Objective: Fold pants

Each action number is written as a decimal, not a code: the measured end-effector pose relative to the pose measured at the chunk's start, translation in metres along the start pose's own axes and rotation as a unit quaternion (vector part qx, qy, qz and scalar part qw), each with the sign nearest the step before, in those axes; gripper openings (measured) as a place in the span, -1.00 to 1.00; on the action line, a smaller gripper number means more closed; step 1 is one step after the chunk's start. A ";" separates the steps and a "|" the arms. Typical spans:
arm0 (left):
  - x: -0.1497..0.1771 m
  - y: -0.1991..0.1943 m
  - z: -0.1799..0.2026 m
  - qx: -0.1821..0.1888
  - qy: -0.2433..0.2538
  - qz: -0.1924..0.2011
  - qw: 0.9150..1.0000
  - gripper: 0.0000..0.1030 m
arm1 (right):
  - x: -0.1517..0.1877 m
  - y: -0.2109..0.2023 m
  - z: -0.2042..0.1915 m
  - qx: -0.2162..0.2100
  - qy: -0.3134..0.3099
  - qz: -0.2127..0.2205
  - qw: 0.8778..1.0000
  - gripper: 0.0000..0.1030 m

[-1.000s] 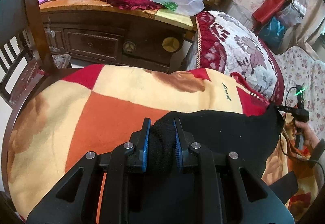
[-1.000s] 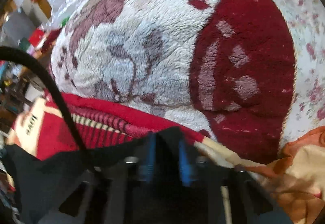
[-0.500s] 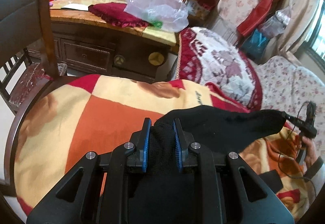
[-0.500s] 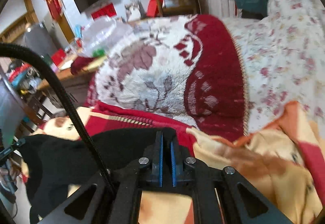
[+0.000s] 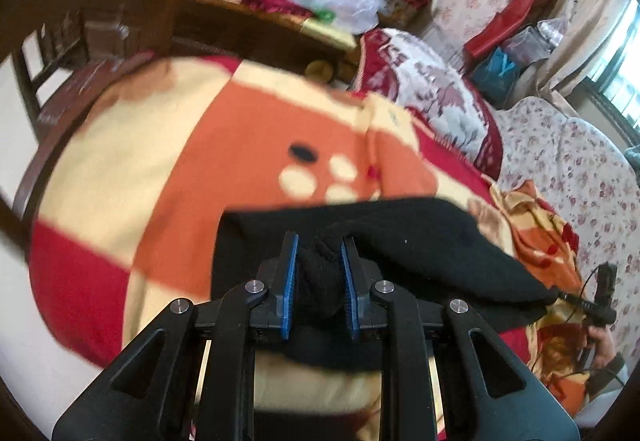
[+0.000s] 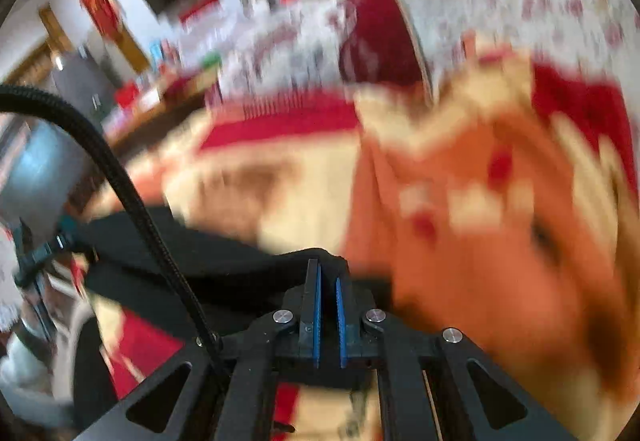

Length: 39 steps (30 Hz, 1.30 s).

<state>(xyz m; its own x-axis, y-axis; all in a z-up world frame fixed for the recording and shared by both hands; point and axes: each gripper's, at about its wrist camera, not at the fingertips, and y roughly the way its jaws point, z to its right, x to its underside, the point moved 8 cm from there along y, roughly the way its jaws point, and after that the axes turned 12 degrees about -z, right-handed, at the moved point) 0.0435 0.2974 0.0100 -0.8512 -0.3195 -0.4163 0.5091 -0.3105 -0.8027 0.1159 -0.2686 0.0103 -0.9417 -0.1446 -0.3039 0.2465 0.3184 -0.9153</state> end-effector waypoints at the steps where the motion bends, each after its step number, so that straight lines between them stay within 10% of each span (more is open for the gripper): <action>1: 0.007 0.002 -0.003 0.000 -0.005 -0.005 1.000 -0.64 | 0.009 0.006 -0.002 0.004 -0.002 -0.015 1.000 -0.89; 7: 0.031 0.001 -0.006 -0.014 -0.003 -0.021 1.000 -0.57 | 0.024 0.031 -0.004 0.066 -0.017 -0.076 0.995 -0.88; 12: 0.036 -0.018 -0.008 -0.014 -0.017 -0.021 1.000 -0.22 | 0.025 0.005 -0.002 0.047 0.024 -0.031 0.998 -0.28; 25: 0.056 -0.041 0.028 0.038 -0.071 -0.006 0.997 0.07 | 0.019 0.035 -0.171 -0.168 -0.065 -0.011 0.984 -0.13; 39: 0.047 0.011 0.053 0.038 -0.164 -0.013 0.986 0.27 | 0.006 0.103 -0.272 0.009 -0.290 0.033 0.956 -0.13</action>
<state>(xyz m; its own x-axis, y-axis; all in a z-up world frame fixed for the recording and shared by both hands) 0.0160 0.2318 0.0044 -0.7834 -0.5795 -0.2248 0.5063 -0.3852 -0.7715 0.0736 0.0178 -0.0143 -0.6399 -0.6213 -0.4522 0.3108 0.3290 -0.8917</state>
